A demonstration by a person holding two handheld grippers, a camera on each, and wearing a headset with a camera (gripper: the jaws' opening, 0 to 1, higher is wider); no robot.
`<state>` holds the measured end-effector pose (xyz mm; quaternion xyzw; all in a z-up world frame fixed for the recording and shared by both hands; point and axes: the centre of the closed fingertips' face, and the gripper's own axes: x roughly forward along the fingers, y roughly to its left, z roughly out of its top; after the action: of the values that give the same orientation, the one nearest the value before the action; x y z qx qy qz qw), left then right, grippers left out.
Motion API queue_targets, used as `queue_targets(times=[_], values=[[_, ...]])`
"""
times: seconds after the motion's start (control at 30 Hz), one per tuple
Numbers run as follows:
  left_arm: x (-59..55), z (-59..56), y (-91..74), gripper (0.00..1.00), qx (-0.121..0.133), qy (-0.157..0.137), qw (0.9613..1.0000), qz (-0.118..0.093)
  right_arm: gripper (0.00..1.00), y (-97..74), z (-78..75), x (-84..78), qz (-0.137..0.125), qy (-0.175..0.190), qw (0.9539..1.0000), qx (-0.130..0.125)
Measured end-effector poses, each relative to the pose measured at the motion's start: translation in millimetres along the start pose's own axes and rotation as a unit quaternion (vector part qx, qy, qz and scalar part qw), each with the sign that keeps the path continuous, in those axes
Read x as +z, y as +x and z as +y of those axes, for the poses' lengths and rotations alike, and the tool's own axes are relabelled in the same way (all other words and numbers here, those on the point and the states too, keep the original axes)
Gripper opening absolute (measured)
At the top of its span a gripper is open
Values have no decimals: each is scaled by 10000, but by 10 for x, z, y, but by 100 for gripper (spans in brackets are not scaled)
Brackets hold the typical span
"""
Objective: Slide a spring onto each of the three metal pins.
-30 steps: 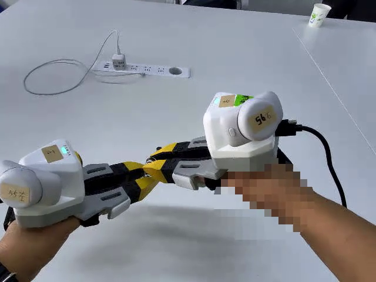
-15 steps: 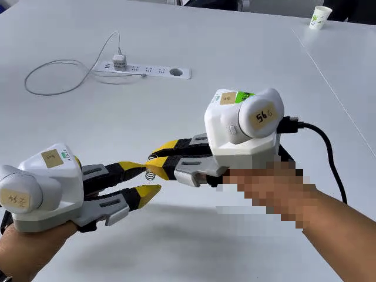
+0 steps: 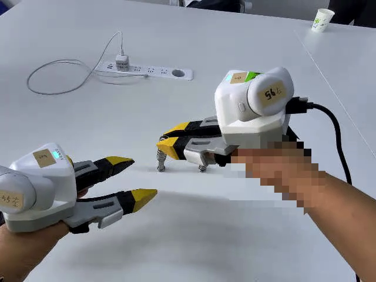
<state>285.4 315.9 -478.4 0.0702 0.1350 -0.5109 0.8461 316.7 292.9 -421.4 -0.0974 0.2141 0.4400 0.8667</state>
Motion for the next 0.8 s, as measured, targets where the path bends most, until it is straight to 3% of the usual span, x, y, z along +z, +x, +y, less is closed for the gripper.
queue_targets(times=[0.37, 0.8], values=[[-15, 15, -15, 54, 62, 2, 10000, 22, 11, 184, -274, -45, 205, 156, 9993, -280], [-45, 38, -18, 55, 72, -31, 10000, 52, 11, 410, -336, -249, 477, 268, 9983, -221]])
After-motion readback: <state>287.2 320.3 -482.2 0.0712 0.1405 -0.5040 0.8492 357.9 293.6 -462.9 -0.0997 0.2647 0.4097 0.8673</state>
